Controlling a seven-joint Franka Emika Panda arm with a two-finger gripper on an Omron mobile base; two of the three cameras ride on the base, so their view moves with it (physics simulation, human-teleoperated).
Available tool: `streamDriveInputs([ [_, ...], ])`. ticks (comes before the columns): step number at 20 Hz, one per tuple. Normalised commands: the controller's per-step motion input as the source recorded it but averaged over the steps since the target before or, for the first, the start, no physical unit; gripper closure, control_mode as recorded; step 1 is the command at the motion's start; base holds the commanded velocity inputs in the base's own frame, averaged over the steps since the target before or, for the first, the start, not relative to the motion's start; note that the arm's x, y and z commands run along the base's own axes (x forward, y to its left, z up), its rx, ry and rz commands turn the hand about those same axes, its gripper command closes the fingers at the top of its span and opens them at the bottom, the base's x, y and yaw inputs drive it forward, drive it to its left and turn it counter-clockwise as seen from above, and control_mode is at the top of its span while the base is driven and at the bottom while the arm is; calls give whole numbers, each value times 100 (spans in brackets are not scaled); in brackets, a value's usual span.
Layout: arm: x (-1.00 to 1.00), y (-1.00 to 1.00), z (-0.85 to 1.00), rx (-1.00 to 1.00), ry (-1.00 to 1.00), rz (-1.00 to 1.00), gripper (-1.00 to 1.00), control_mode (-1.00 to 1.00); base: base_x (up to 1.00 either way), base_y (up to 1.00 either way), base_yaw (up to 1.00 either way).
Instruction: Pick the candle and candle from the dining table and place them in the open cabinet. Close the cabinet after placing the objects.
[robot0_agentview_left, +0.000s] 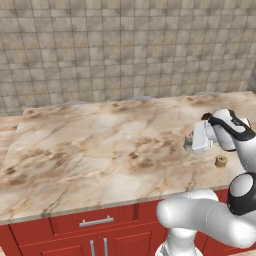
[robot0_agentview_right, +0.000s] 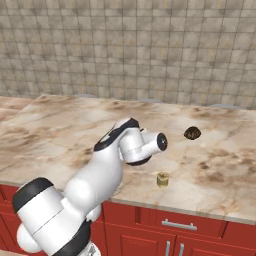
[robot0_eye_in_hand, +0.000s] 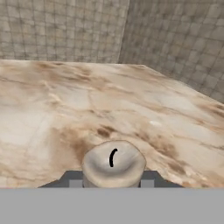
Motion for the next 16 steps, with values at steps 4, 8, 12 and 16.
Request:
streamDriveInputs([
  [4, 0, 0, 86, 0, -3, -5, 100, -100, 0, 0, 0],
  [8, -3, 0, 75, 0, -1, -1, 100, -100, 0, 0, 0],
  [12, 0, 8, 5, 0, 5, -1, 100, -100, 0, 0, 0],
  [16, -72, -21, -3, 8, -13, -8, 100, -100, 0, 0, 0],
])
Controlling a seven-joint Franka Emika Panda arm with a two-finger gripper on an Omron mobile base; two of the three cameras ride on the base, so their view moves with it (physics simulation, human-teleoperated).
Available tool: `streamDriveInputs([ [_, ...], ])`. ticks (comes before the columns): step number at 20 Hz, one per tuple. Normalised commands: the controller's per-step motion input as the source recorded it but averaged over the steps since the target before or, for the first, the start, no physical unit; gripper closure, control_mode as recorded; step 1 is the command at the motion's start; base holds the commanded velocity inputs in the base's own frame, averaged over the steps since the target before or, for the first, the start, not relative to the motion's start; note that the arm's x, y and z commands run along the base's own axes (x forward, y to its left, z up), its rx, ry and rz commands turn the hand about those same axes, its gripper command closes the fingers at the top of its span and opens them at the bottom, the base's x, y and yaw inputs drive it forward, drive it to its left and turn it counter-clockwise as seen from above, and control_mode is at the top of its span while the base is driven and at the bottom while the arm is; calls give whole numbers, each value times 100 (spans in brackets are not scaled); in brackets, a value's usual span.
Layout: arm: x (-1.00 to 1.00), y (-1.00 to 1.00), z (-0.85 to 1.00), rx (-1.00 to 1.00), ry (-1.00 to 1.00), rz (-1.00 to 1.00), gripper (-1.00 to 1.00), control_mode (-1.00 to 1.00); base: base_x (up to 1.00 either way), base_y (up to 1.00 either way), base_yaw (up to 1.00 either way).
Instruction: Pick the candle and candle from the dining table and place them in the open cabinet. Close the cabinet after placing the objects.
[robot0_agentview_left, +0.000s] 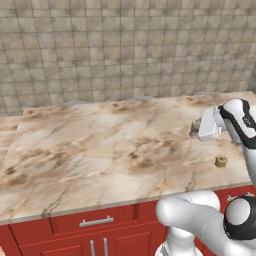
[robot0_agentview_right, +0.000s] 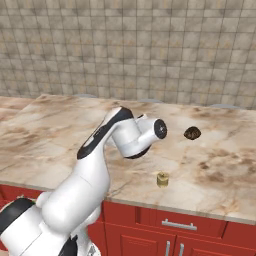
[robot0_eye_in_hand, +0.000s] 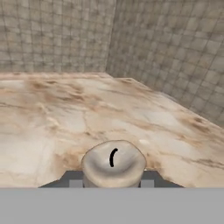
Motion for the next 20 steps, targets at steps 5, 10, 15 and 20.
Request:
streamDriveInputs([
  [5, -76, -8, 0, 5, -18, -7, 100, -100, 0, 0, 0],
  [10, 0, 24, -26, 0, -1, 0, 100, -100, 0, 0, 0],
  [15, -12, 10, -14, 0, -9, 0, 100, -100, 0, 0, 0],
  [20, -45, 1, 0, 0, -14, -8, 100, -100, 0, 0, 0],
])
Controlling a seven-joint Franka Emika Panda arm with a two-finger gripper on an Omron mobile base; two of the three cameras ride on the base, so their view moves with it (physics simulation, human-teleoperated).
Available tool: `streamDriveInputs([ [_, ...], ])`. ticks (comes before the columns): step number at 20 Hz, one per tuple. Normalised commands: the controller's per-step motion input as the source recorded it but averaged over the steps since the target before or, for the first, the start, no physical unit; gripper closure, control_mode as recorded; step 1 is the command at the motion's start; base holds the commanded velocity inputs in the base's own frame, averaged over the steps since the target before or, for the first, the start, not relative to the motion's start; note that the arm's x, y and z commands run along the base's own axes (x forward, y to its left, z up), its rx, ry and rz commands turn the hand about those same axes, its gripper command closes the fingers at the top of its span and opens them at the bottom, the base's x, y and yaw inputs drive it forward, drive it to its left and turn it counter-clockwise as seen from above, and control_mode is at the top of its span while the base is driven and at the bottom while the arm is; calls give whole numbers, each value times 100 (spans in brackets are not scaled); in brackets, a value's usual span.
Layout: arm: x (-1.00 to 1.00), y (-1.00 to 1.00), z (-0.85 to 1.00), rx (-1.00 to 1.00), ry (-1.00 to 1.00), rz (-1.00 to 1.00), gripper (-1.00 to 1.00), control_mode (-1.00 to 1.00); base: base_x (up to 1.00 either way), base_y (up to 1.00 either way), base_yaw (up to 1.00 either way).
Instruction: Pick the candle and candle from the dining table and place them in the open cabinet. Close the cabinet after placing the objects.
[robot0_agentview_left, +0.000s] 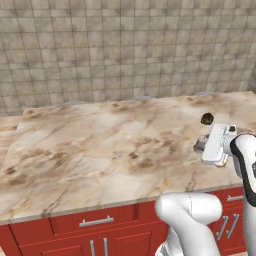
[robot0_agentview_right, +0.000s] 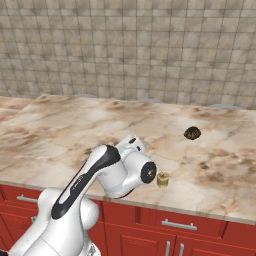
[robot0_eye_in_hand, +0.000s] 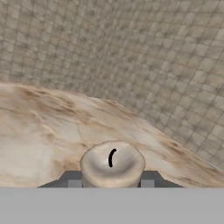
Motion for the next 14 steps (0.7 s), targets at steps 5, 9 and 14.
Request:
streamDriveInputs([
  [5, 0, 0, 0, 0, 0, 0, 100, 100, -28, -9, -15],
  [9, 0, 0, 0, 0, 0, 0, 100, 100, -4, -44, -19],
  [14, 0, 0, 0, 0, 0, 0, 100, 100, 1, -64, -17],
])
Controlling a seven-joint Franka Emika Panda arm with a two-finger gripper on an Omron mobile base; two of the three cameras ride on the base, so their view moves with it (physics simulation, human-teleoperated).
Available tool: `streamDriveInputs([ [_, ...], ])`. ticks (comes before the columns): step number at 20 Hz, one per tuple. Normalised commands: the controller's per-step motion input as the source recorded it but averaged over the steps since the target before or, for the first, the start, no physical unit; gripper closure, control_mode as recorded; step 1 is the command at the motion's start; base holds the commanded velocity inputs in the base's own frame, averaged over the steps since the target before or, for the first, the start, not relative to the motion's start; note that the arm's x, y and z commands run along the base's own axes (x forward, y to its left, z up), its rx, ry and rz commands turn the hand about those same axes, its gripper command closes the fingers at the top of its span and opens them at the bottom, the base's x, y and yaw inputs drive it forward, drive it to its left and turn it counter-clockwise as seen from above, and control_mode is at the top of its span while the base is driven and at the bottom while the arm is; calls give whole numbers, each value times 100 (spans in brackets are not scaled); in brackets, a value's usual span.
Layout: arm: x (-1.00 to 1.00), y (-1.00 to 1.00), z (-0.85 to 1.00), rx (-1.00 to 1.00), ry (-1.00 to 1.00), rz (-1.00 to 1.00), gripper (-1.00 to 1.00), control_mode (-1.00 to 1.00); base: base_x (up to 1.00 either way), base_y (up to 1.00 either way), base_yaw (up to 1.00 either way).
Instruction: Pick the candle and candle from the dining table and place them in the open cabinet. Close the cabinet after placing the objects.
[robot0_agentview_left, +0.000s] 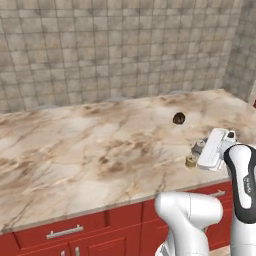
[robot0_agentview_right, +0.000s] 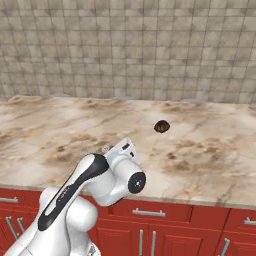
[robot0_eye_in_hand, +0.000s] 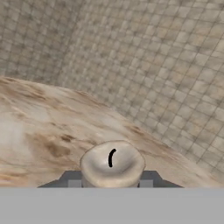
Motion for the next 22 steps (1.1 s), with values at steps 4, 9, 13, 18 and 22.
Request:
streamDriveInputs([
  [4, 0, 0, 0, 0, 0, 0, 100, 100, -22, -48, -22],
  [9, 0, 0, 0, 0, 0, 0, 100, 100, -63, -44, -33],
  [13, 0, 0, 0, 0, 0, 0, 100, 100, -52, -38, -42],
  [18, 0, 0, 0, 0, 0, 0, 100, 100, -19, -55, -45],
  [22, 0, 0, 0, 0, 0, 0, 100, 100, 9, -84, -42],
])
